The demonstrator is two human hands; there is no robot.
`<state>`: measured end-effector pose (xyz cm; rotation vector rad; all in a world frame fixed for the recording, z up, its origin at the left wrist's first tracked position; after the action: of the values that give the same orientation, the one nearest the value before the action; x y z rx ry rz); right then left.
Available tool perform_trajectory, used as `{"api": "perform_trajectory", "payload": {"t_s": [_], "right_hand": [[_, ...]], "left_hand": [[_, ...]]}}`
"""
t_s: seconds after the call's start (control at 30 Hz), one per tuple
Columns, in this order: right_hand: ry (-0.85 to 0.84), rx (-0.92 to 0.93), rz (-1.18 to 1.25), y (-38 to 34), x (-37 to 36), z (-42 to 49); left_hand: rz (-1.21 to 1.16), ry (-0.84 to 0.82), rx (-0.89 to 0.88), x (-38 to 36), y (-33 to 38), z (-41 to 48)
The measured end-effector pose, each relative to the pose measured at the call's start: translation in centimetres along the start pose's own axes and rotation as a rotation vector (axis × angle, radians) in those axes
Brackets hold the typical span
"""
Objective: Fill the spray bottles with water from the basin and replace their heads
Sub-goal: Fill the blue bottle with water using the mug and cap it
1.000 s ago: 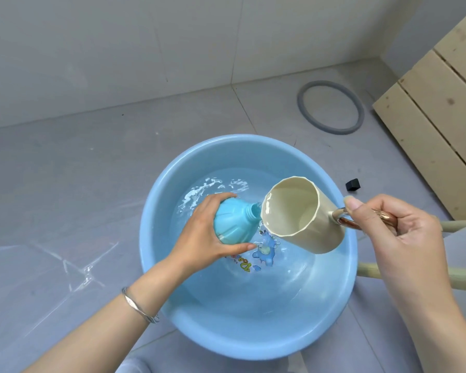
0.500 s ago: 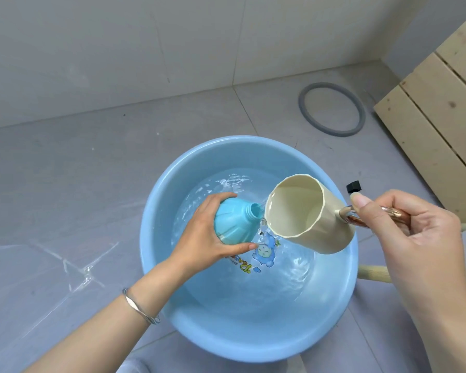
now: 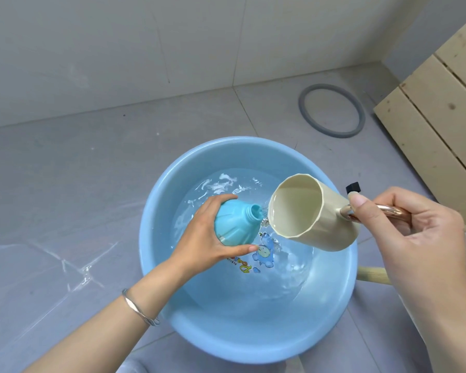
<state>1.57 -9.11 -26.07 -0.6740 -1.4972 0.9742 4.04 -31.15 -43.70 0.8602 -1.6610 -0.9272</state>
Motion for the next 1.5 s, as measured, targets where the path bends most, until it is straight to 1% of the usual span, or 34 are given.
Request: {"api": "perform_trajectory", "payload": {"t_s": [0.17,0.7,1.03,1.5], "right_hand": [[0.001,0.01,-0.07,-0.2,-0.2,0.1],[0.023,0.071,-0.141,-1.2,-0.2,0.1],[0.022,0.228,-0.353,-3.2,-1.0,0.0],[0.026,0.351,-0.466,-4.8,-2.2,-0.1]], "left_hand": [[-0.02,-0.01,0.001,-0.2,-0.1,0.0],[-0.012,-0.01,0.0,-0.2,-0.1,0.1],[-0.011,-0.008,-0.003,-0.3,0.3,0.0],[-0.023,-0.001,0.015,-0.3,-0.1,-0.1]]}}
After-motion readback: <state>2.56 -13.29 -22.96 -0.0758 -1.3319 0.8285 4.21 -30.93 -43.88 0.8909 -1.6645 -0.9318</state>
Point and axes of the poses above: each hand's wrist, its own z-axis towards the middle knuckle, its own x-axis out of the back of the hand, y = z × x, the point moved 9 cm from there along z, towards the middle knuckle, and after that the axes turned 13 degrees about -y, right-handed, at the moved point
